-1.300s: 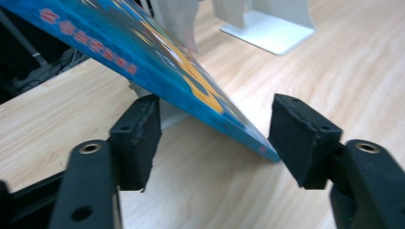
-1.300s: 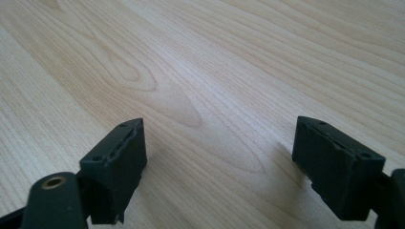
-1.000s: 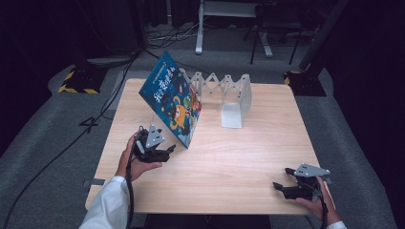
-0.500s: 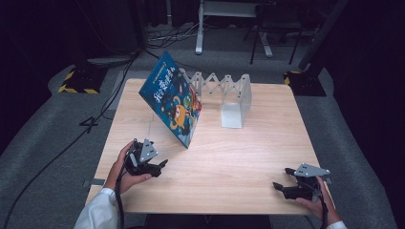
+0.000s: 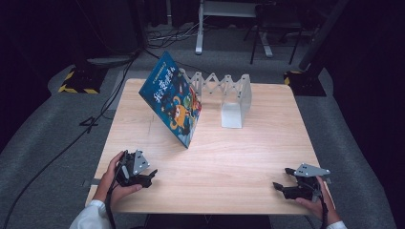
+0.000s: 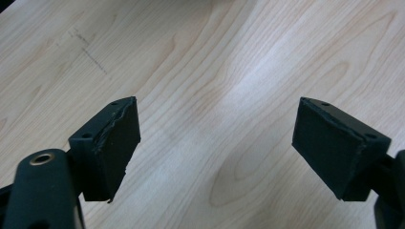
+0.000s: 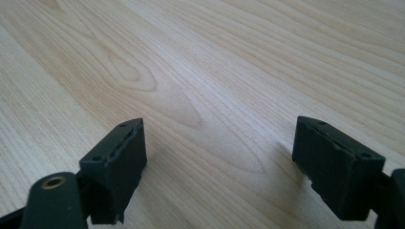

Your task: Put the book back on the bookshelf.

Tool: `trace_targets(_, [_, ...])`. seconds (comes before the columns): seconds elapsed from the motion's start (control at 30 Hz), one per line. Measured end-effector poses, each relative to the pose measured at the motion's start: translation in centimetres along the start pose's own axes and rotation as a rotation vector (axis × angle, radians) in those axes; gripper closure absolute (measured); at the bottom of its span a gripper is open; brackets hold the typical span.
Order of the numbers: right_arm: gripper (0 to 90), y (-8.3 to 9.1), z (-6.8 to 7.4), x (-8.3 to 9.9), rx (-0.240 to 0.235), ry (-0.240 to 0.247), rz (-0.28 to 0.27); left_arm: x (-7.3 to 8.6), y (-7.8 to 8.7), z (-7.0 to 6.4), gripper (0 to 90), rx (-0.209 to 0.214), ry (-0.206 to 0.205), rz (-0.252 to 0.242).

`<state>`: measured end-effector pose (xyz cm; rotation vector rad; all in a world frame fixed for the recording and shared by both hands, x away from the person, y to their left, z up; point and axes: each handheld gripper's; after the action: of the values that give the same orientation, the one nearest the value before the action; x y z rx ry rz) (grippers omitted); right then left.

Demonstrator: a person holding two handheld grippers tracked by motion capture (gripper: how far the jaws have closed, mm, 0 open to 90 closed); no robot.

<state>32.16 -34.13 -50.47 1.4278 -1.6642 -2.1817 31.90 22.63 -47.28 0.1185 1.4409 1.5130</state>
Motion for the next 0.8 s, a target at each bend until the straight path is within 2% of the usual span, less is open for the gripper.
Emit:
trace_targets(0.37, [19.4,0.0,0.0,0.0,0.000,0.000,0.000,2.3,0.1,0.2,16.8,0.018,0.043,0.016])
trace_targets(0.57, [19.4,0.0,0.0,0.0,0.000,0.000,-0.001,3.4,0.1,0.3,16.9,0.046,0.106,0.015])
trace_targets(0.8, [19.4,0.0,0.0,0.0,0.000,0.000,-0.001,4.6,0.0,0.3,18.0,0.067,0.153,0.016])
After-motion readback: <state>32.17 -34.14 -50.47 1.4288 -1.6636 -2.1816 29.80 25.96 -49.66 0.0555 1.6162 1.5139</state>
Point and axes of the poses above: each handheld gripper's, and its own axes: y roughly backward along the jaws, x roughly out of its underside, z roughly to its left, and after that the axes turned 9 degrees about z, right-handed
